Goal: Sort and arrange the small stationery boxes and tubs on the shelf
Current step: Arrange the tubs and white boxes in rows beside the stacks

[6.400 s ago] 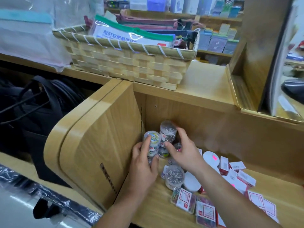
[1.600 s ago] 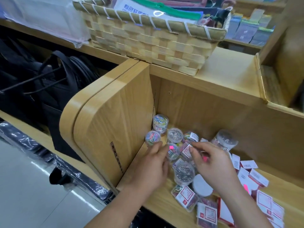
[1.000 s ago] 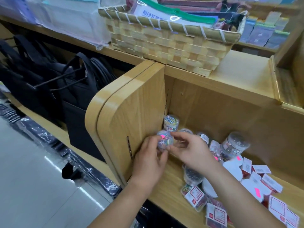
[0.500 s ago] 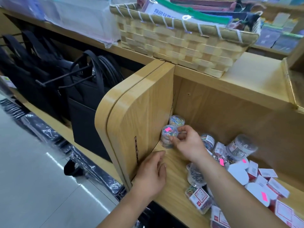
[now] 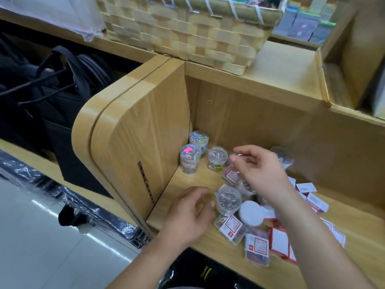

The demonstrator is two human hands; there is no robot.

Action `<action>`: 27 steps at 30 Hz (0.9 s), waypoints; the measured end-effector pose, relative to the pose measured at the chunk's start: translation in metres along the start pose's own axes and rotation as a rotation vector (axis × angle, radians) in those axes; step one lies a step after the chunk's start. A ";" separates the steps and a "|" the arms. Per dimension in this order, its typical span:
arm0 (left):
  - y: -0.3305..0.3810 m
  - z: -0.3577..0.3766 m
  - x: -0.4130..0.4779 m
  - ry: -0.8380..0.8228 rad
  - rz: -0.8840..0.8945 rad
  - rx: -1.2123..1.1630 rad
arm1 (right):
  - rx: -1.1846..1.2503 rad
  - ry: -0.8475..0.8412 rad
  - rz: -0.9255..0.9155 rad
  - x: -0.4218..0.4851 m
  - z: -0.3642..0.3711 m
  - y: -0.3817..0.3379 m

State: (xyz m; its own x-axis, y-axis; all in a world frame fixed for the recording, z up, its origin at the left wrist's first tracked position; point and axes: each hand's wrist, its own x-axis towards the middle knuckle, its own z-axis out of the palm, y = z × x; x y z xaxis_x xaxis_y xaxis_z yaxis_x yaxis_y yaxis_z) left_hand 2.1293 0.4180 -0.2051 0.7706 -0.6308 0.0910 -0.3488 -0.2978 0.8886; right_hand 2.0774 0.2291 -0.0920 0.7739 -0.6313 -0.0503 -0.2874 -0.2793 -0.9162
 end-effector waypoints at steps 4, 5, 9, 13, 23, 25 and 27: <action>0.016 0.020 0.004 0.017 0.103 -0.009 | -0.097 0.109 -0.010 -0.038 -0.024 0.028; 0.020 0.022 0.006 0.013 0.129 -0.009 | -0.131 0.147 -0.014 -0.045 -0.029 0.035; 0.029 0.024 0.007 -0.056 0.193 0.029 | -0.178 0.203 -0.012 -0.067 -0.040 0.053; 0.024 0.022 0.007 0.008 0.192 0.031 | -0.139 0.185 -0.012 -0.080 -0.038 0.061; -0.006 -0.017 -0.023 0.066 0.102 0.282 | -0.360 0.135 0.045 -0.103 -0.023 0.074; -0.005 -0.014 -0.030 0.031 0.108 0.234 | -0.359 0.128 0.046 -0.106 -0.022 0.075; -0.003 -0.013 -0.033 -0.011 0.112 0.174 | -0.368 0.119 0.046 -0.108 -0.024 0.077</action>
State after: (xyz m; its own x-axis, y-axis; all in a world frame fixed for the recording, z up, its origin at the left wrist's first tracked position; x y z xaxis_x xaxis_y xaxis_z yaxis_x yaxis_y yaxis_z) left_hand 2.1118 0.4494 -0.2054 0.7166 -0.6741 0.1790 -0.5192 -0.3443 0.7822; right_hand 1.9580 0.2587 -0.1472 0.6908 -0.7227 -0.0221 -0.5205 -0.4759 -0.7089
